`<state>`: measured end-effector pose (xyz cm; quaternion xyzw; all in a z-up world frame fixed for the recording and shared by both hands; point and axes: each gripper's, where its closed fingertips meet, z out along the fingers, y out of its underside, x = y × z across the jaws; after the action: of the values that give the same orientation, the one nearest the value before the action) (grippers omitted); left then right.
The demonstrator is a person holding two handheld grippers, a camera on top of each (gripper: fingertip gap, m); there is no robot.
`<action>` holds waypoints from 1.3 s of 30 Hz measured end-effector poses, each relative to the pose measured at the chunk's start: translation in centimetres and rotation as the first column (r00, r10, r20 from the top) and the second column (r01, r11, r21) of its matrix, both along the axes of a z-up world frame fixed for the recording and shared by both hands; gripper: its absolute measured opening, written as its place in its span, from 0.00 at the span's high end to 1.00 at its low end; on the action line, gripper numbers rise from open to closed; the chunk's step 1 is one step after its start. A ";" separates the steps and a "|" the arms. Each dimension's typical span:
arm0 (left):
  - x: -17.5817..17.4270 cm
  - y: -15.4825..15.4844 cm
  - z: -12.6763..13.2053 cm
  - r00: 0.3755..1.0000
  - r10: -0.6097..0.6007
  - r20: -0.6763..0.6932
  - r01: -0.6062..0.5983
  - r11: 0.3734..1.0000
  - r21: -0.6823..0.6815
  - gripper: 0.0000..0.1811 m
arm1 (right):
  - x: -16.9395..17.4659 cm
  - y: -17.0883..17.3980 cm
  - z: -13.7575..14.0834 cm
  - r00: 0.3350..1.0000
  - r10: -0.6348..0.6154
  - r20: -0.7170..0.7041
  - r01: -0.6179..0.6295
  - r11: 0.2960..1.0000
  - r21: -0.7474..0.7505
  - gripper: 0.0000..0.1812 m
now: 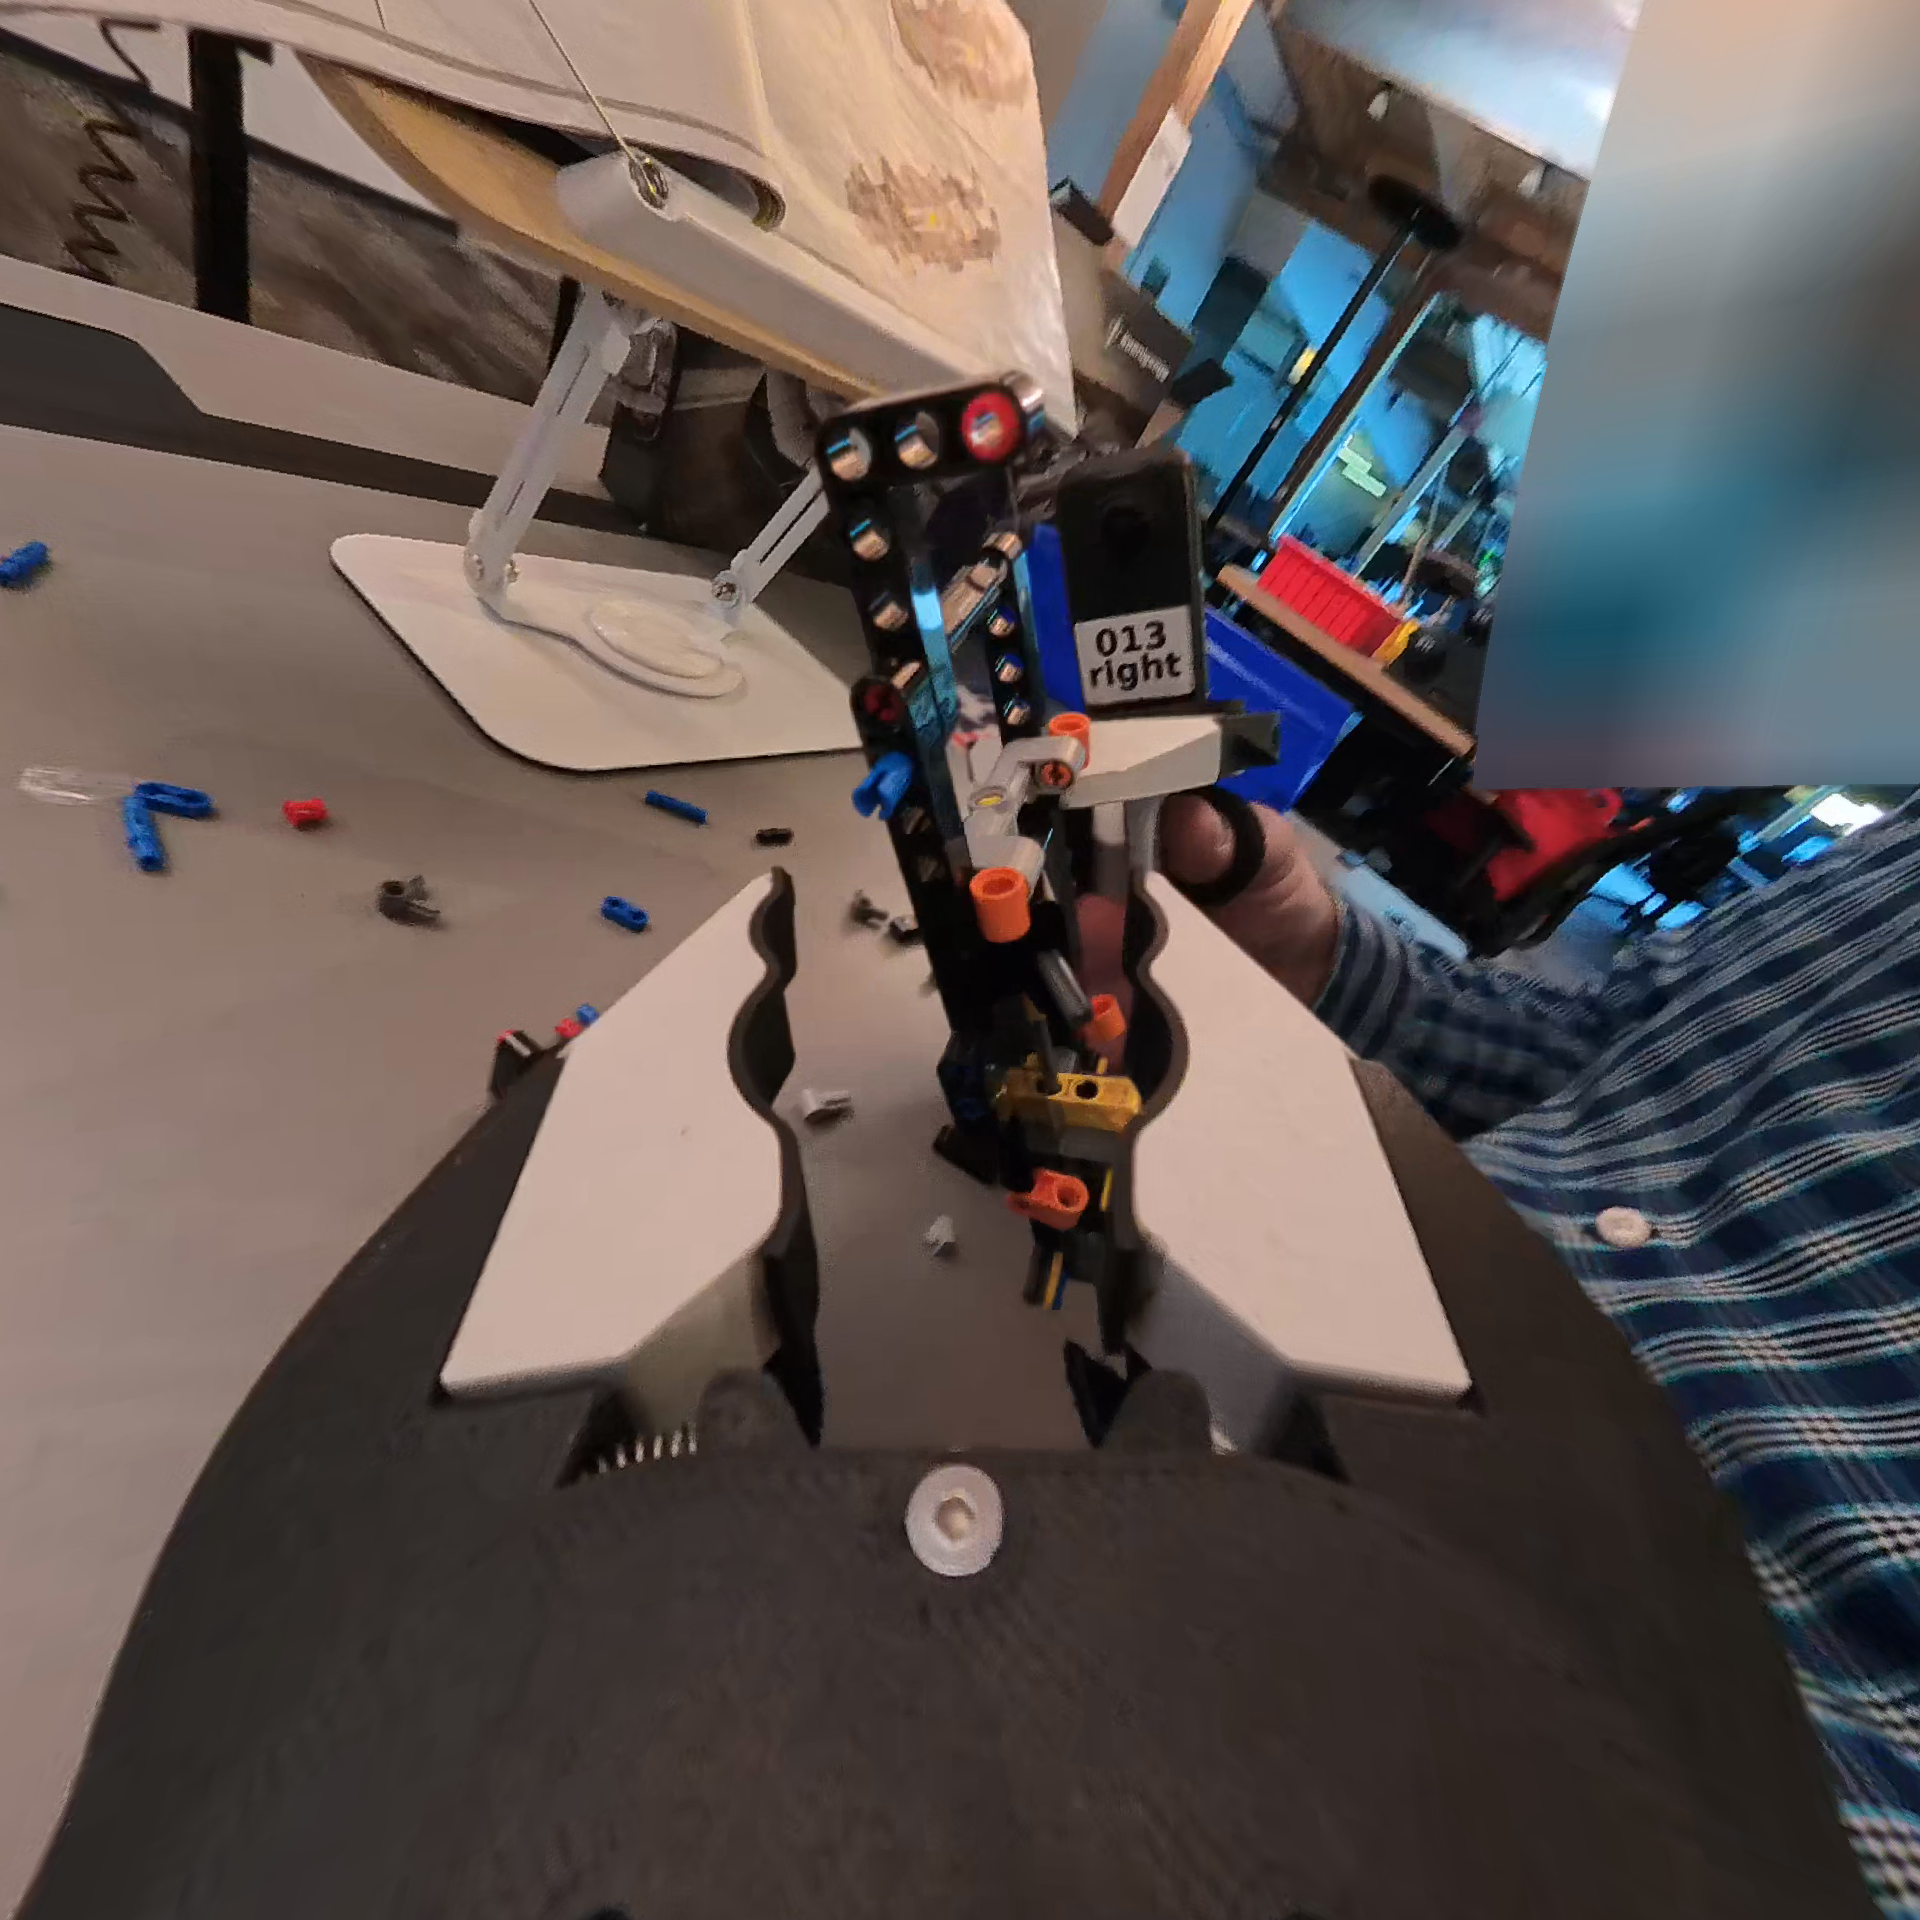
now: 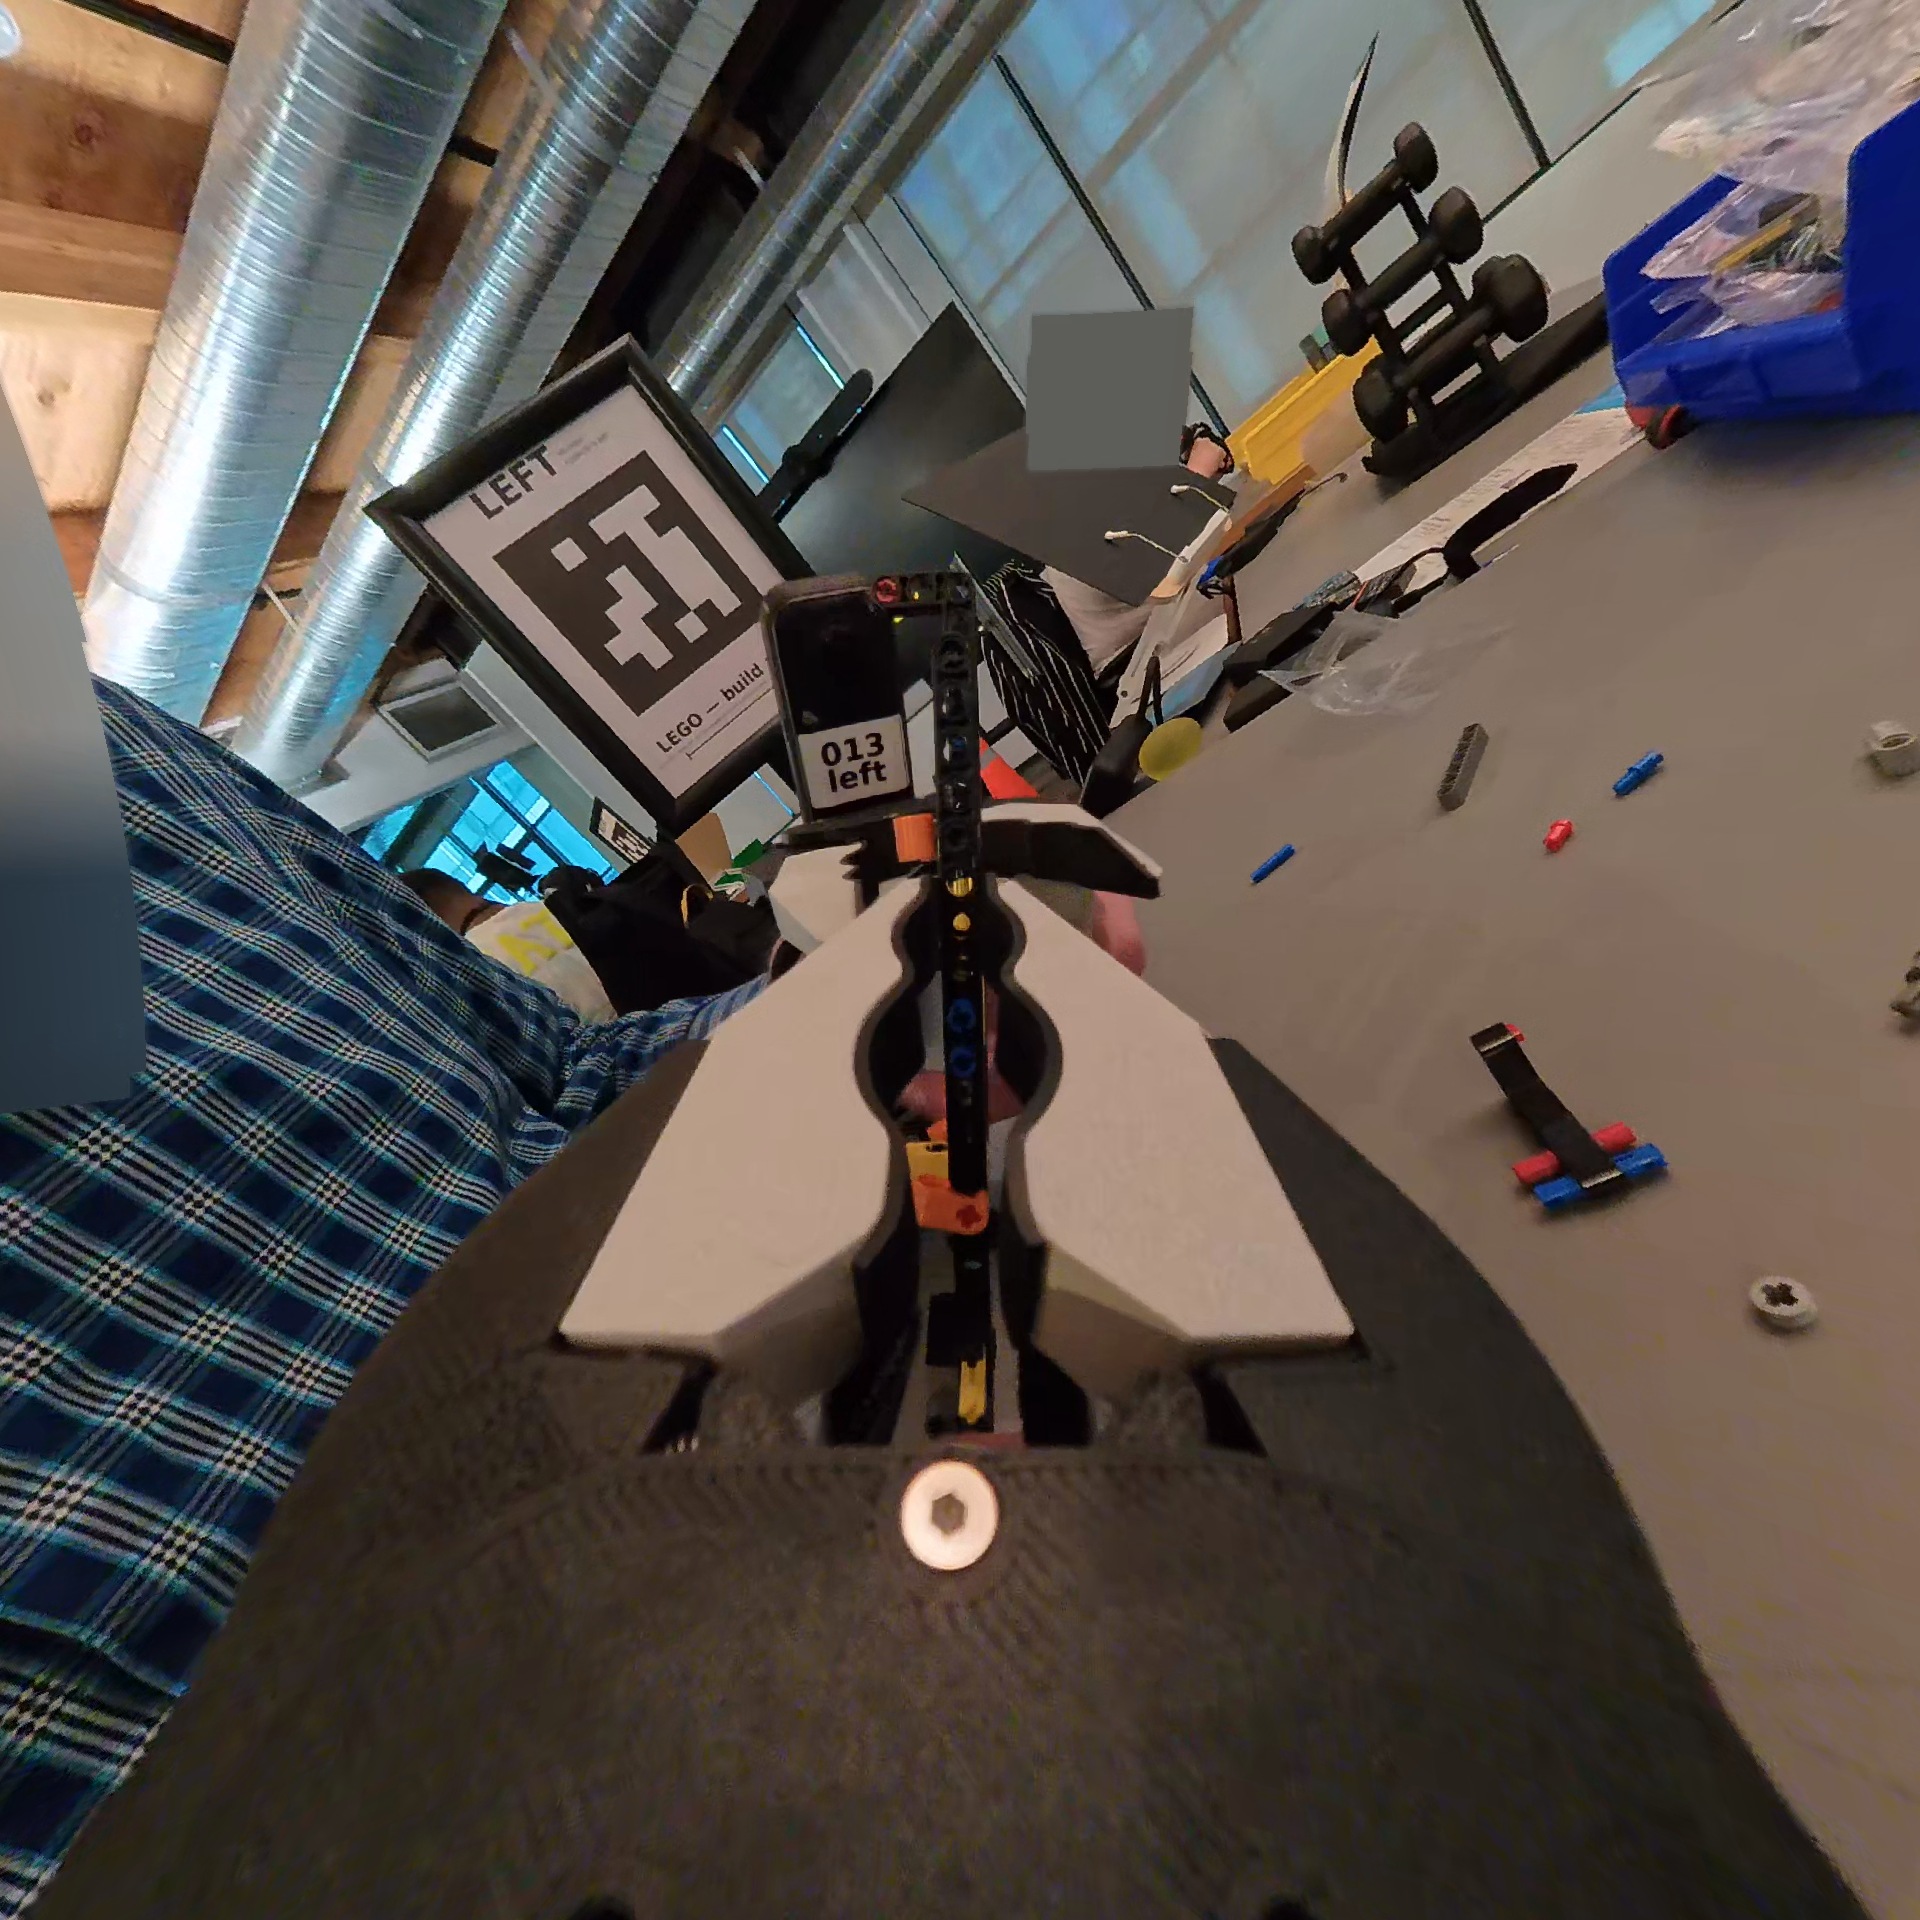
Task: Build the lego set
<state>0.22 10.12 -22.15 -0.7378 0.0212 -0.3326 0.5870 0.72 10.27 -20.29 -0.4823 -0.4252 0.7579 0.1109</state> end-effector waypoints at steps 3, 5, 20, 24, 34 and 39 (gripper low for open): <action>-0.1 -0.2 0.2 0.996 -0.010 -0.084 0.010 1.000 -0.005 0.73 | 0.1 -0.2 0.0 1.000 0.007 -0.004 -0.007 1.000 0.006 0.98; 0.3 -0.4 0.3 0.994 -0.050 -0.097 0.048 0.999 -0.013 0.76 | 0.0 -0.4 0.0 1.000 0.014 -0.006 -0.014 1.000 0.009 0.98; -0.1 -0.9 -0.7 0.997 -0.042 -0.060 0.036 0.995 -0.093 0.66 | 0.2 0.7 0.5 0.999 -0.036 -0.034 0.036 0.999 0.004 0.98; -0.5 -1.4 -0.8 0.990 0.024 -0.139 -0.038 0.995 -0.096 0.69 | 0.0 1.6 0.4 0.994 -0.111 -0.026 0.112 0.993 0.036 0.98; -1.3 -2.7 0.4 0.942 0.177 -0.284 -0.205 0.976 -0.070 0.81 | -1.4 2.7 0.5 0.961 -0.276 -0.020 0.272 0.930 0.246 0.98; 0.1 -1.6 0.7 0.907 0.164 -0.387 -0.194 0.980 -0.040 0.88 | -2.6 2.2 0.3 0.966 -0.259 0.001 0.255 0.949 0.187 0.98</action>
<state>0.36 8.55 -21.46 -0.8094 0.0543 -0.1280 0.5705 -1.87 12.42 -20.01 -0.5305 -0.4289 0.6879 0.2476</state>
